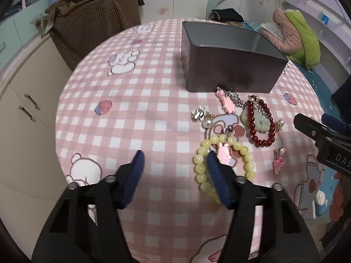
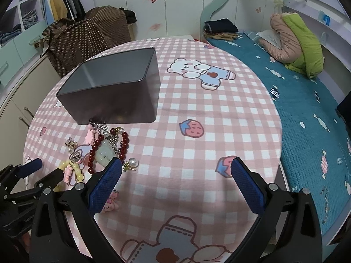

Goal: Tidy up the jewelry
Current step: 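Grasp the yellow bead bracelet with the left tool while the right tool grasps the red bead bracelet, then lift both bracelets and carry them over the grey tin box with both tools, then open both tools to drop the bracelets into the tin box, then withdraw both tools from the tin box back toward the jewelry, then grasp the pink charm with the left tool while the right tool grasps the jade pendant, then lift the pink charm and jade pendant and carry both over the tin box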

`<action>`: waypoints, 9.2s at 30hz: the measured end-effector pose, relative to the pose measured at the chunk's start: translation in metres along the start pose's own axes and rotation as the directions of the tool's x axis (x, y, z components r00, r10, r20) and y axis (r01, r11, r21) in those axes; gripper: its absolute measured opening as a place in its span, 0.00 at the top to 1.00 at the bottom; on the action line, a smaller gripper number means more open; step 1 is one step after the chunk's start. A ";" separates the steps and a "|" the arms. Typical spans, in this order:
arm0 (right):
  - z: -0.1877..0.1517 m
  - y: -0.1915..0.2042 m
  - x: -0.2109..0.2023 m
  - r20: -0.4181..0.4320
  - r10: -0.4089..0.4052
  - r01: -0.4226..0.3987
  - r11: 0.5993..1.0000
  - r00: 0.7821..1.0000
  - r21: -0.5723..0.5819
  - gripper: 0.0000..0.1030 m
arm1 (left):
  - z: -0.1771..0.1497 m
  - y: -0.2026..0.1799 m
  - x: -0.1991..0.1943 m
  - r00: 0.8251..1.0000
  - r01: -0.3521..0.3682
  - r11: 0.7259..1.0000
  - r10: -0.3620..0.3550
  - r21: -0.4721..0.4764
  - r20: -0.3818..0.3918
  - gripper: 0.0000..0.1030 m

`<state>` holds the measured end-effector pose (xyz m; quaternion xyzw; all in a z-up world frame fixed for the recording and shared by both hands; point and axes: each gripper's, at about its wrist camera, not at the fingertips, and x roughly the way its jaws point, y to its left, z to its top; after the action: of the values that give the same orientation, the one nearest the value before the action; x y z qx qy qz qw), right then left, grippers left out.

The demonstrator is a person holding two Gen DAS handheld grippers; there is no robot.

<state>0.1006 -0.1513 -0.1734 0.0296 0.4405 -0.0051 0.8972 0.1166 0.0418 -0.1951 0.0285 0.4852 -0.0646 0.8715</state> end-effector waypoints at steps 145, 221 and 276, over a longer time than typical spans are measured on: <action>0.102 -0.009 -0.008 0.209 0.193 -0.208 0.977 0.959 0.051 0.22 | 0.107 -0.006 -0.036 0.906 0.215 0.977 -0.197 -0.006 0.375 0.43; -0.003 0.065 0.007 0.037 0.211 -0.188 0.928 0.977 -0.322 0.28 | 0.016 0.014 0.016 0.961 0.208 0.976 -0.215 0.059 0.176 0.91; -0.010 0.065 0.011 0.001 0.170 -0.160 0.931 0.986 -0.329 0.70 | -0.007 0.033 -0.016 0.929 0.275 0.962 -0.266 0.000 0.258 0.91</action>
<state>0.1016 -0.0858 -0.1847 -0.0832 0.4178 0.1430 0.8933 0.1074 0.0767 -0.1858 -0.0627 0.3693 -0.1783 0.9099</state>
